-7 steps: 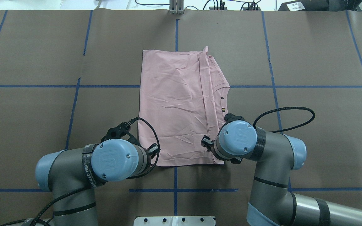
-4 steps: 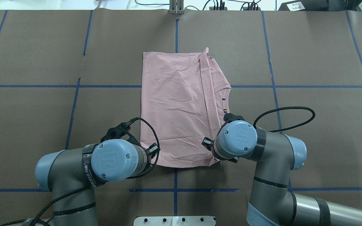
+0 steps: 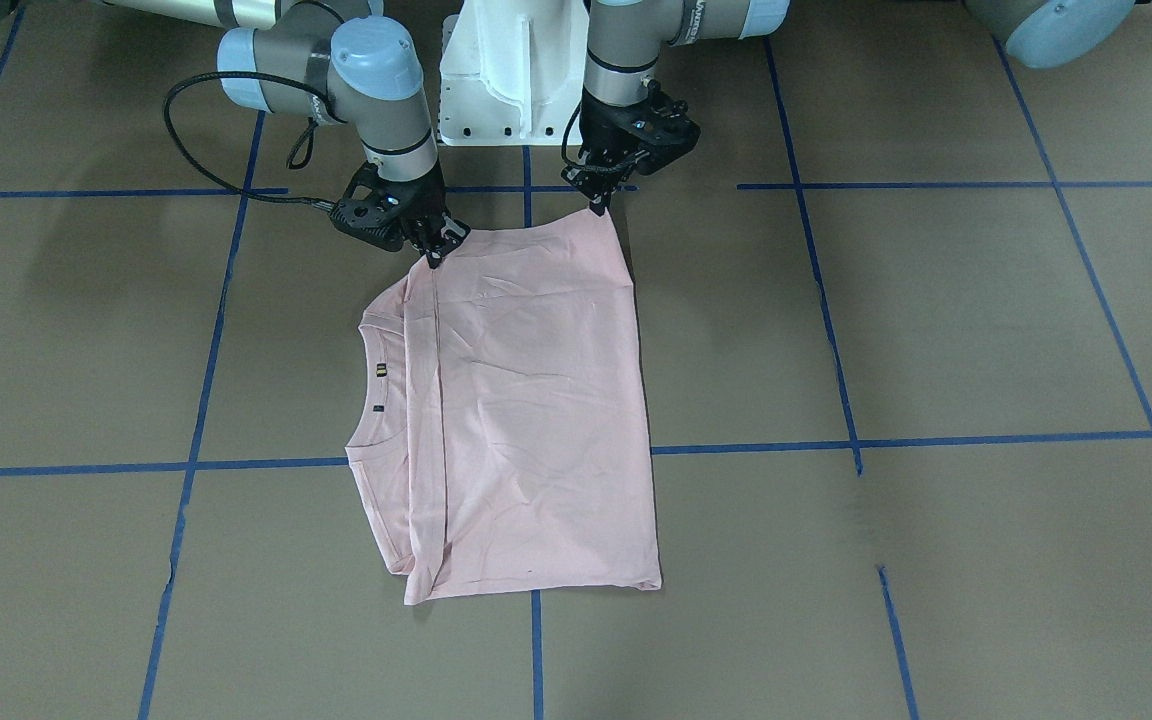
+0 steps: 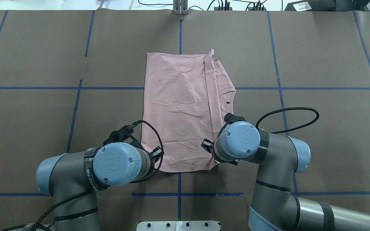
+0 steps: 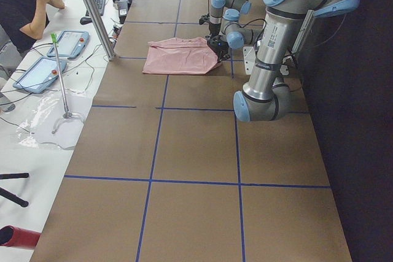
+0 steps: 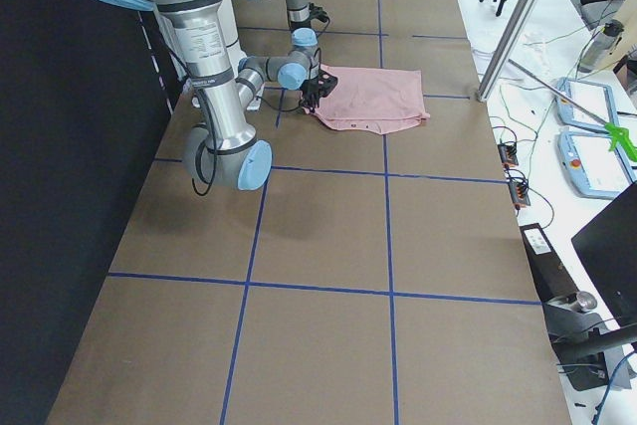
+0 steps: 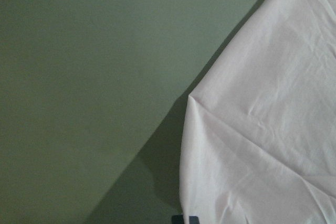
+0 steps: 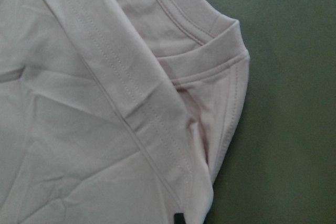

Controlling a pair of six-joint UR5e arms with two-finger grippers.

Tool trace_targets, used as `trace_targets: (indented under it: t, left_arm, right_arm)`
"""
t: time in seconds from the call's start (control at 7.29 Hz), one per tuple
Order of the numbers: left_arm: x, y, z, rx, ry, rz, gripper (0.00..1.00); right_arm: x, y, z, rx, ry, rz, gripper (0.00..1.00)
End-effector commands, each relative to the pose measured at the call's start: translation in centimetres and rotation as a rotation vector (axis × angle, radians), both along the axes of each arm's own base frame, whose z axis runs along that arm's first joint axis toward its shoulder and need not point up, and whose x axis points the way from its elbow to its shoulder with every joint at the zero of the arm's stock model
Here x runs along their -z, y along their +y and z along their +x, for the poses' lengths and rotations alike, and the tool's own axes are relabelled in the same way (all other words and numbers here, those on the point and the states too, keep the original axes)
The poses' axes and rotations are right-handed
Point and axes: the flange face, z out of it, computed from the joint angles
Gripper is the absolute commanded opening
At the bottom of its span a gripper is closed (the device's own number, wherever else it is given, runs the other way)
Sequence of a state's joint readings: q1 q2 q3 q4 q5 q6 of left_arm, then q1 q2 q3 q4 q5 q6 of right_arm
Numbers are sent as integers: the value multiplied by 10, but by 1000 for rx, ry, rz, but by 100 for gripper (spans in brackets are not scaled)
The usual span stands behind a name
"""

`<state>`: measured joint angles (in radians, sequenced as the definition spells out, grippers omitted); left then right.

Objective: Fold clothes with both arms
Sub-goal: 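Move the right gripper to the shirt's other near corner and grasp it, then lift the near edge with both grippers and fold it away from the robot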

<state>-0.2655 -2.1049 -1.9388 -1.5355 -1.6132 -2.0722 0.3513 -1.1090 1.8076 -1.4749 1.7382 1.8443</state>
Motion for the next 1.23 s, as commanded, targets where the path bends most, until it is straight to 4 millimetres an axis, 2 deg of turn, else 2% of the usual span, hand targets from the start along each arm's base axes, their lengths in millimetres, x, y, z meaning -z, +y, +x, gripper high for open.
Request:
trace_targets:
  t: [0.0,0.27,0.55,0.69,0.96,1.1]
  left_arm:
    - [5,4,-11,-9,13,11,0]
    - [15,21,-23,-34,-6,7,0]
    - [30,54,-45,-84,0,8,0]
    - [36,68,-52,-121,7,-7,0]
    - [37,71,-55,-141,10,-22,0]
    - [35,69,-50,-139,4,-21,0]
  right_arm:
    - [8,1,11,-2,-22,9,0]
    - [27,11,39,-1,-79,25,0]
    - [40,34,54,31,-121,35,0]
    - [48,47,58,47,-144,37,0]
    - [48,56,57,62,-146,39,0]
    - [47,60,46,78,-138,45,0]
